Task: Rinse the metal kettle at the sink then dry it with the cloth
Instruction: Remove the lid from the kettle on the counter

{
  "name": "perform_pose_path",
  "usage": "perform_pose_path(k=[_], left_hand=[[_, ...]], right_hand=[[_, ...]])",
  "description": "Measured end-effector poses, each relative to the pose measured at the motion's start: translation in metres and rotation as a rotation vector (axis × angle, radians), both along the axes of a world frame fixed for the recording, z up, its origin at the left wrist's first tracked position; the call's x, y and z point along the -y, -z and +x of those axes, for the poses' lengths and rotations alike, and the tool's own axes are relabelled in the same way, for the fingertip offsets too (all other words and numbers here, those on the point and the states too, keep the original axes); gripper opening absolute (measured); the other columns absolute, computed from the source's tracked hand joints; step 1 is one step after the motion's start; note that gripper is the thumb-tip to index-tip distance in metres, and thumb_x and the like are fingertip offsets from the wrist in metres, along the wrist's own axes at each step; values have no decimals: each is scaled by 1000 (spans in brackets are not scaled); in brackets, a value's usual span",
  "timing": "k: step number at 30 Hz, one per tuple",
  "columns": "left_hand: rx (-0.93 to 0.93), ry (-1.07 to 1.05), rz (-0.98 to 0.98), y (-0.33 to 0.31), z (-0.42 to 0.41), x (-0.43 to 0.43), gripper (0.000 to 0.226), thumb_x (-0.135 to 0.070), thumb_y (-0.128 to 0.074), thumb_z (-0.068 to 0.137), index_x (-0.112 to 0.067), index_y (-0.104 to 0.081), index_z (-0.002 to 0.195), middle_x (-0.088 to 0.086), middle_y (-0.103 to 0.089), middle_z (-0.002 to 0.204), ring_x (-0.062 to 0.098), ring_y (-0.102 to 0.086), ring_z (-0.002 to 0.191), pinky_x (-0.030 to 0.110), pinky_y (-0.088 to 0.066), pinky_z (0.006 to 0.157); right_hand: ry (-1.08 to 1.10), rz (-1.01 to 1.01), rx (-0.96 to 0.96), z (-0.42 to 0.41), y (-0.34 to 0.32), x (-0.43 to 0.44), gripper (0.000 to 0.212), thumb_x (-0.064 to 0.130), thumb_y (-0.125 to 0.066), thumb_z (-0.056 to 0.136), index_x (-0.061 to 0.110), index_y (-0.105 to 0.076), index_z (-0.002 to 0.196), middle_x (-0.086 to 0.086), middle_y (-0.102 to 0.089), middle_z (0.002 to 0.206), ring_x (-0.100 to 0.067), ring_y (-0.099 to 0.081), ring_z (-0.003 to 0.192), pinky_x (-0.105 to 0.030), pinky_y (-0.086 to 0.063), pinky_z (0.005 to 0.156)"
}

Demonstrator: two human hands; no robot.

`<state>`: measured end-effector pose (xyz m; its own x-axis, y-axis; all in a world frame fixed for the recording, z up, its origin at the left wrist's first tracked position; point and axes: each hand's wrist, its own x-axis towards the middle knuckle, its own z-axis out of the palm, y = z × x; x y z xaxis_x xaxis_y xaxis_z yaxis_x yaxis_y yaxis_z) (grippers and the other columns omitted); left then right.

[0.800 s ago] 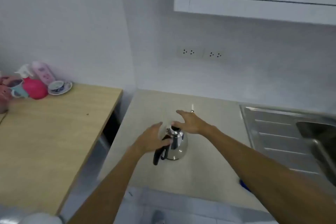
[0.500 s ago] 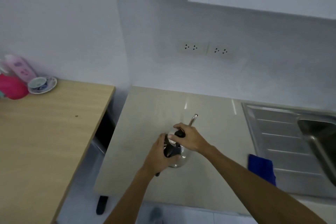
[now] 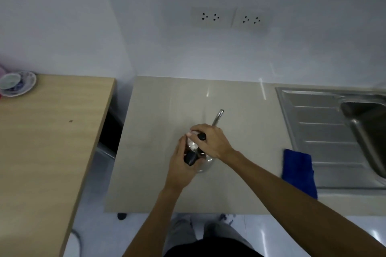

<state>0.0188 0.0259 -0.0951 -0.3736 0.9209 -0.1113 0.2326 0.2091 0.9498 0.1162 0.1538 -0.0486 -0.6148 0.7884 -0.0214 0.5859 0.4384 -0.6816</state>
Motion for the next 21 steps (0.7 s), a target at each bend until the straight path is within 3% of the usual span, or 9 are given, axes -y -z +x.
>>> perform_pose_path(k=[3,7,10,12,16,21], left_hand=[[15,-7,14,-1,2,1,80,-33,-82,81,-29,-40,149,-10,-63,134,5,-62,122,21,-52,99],[15,-11,23,-2,1,0,75,-30,-83,81,-39,-41,142,-16,-64,127,0,-64,116,12,-50,91],[17,-16,8,1,1,0,76,-29,-85,80,-35,-44,144,-15,-65,127,1,-64,115,10,-49,90],[6,-34,-13,5,1,-1,86,-31,-86,77,-29,-40,150,-13,-63,131,-1,-61,118,7,-46,91],[18,-76,-51,10,2,-1,92,-20,-89,73,-24,-40,151,-7,-64,125,-13,-58,110,1,-42,87],[20,-89,-63,12,3,-2,92,-13,-89,74,-20,-41,152,-18,-61,116,-21,-55,104,-1,-41,84]], right_hand=[[54,-224,-72,3,-7,-8,41,57,-52,95,25,-72,78,16,-64,62,-3,-60,64,-24,-45,70],[32,-282,-152,8,-15,-5,36,53,-56,95,26,-77,108,11,-76,89,-4,-69,84,-18,-52,82],[137,-261,-326,24,-21,-5,28,39,-61,97,19,-76,111,-3,-76,100,-10,-68,93,-17,-51,85],[190,-185,-350,50,-16,-5,26,40,-60,97,23,-76,109,-2,-68,102,-7,-65,95,-16,-50,88],[371,-96,-32,125,33,-3,44,59,-54,91,27,-75,112,3,-51,98,-3,-58,89,-26,-51,88],[455,36,346,203,102,10,88,84,-31,82,14,-74,115,-3,-54,99,-18,-55,88,-31,-49,80]])
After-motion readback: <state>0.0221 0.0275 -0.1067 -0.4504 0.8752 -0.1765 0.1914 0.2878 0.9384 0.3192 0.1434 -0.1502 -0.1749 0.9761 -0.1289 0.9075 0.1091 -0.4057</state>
